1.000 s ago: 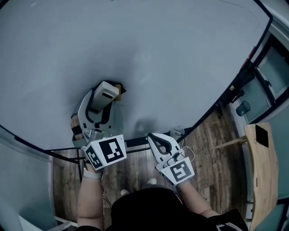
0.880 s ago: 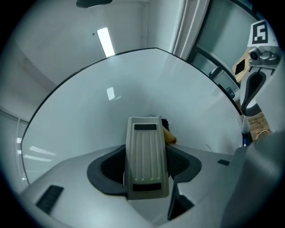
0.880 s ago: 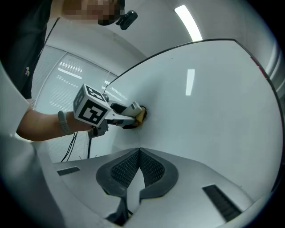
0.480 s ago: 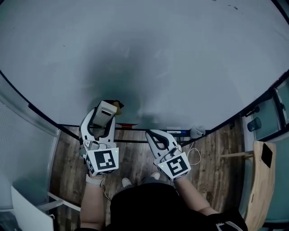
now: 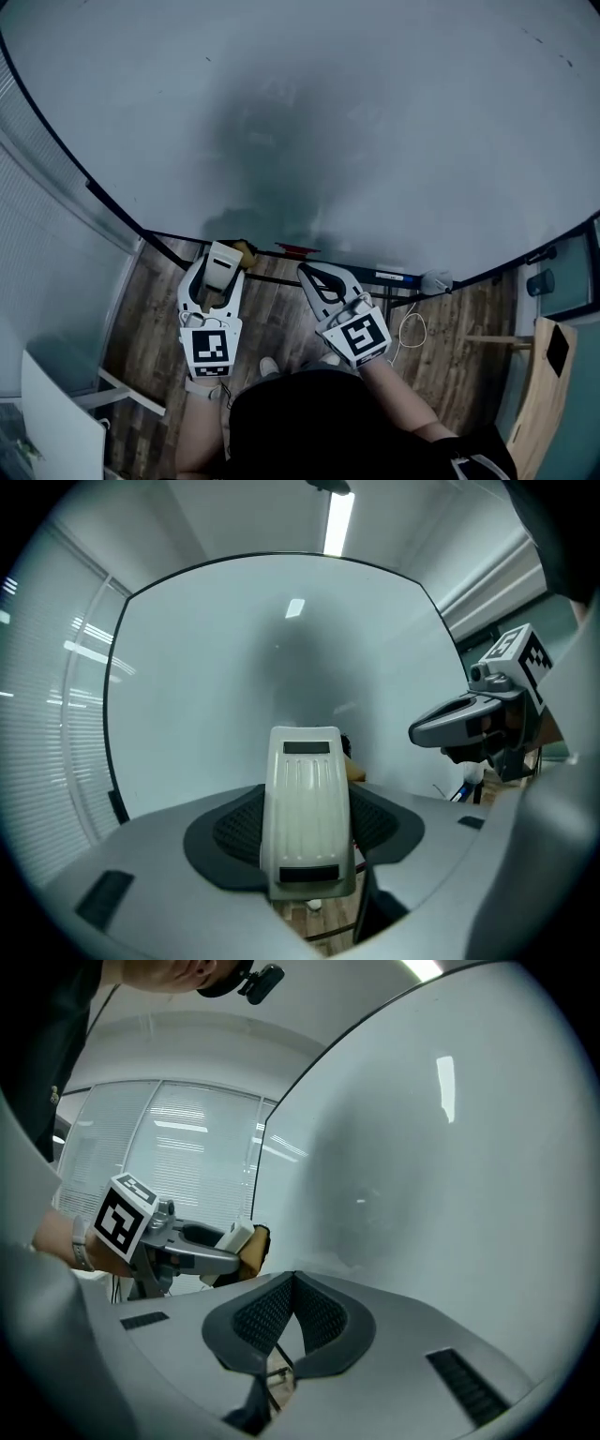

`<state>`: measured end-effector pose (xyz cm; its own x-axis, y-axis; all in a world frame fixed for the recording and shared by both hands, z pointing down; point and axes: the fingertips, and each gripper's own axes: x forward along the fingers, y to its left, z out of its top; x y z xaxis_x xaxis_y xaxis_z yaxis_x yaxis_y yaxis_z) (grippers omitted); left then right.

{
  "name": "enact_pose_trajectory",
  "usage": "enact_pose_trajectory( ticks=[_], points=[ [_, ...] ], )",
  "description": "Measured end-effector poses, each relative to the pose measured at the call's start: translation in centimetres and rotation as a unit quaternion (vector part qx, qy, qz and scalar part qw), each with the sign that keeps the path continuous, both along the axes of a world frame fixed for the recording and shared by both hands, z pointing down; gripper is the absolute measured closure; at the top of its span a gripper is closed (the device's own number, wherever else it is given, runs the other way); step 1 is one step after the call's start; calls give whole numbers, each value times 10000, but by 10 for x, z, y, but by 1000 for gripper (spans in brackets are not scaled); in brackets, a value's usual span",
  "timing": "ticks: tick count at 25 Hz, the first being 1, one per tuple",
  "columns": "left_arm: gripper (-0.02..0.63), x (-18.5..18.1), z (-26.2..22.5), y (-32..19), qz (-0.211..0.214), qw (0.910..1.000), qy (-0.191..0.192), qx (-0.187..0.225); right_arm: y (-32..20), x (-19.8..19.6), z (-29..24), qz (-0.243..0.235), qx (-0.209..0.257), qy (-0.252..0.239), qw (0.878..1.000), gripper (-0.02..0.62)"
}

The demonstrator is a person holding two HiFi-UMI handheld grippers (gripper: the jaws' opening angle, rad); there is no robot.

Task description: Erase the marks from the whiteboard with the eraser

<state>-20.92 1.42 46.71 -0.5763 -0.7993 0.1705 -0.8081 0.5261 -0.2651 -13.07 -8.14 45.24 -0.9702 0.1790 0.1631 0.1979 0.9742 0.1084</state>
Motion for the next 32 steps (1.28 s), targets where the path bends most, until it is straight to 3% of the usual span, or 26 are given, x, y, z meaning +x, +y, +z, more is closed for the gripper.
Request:
enact_pose_trajectory(
  ticks=[11,17,32],
  points=[
    [342,-12,23,41,-669,9935,678,620,19,-21,13,-456,-97,149,9988,568],
    [344,-5,22,37,-678,9935,655,630,24,-21,13,-594,-49,133,9981,568],
    [344,13,25,38,-684,9925,759,665,15,-9,18,-360,-236,229,9988,569]
  ],
)
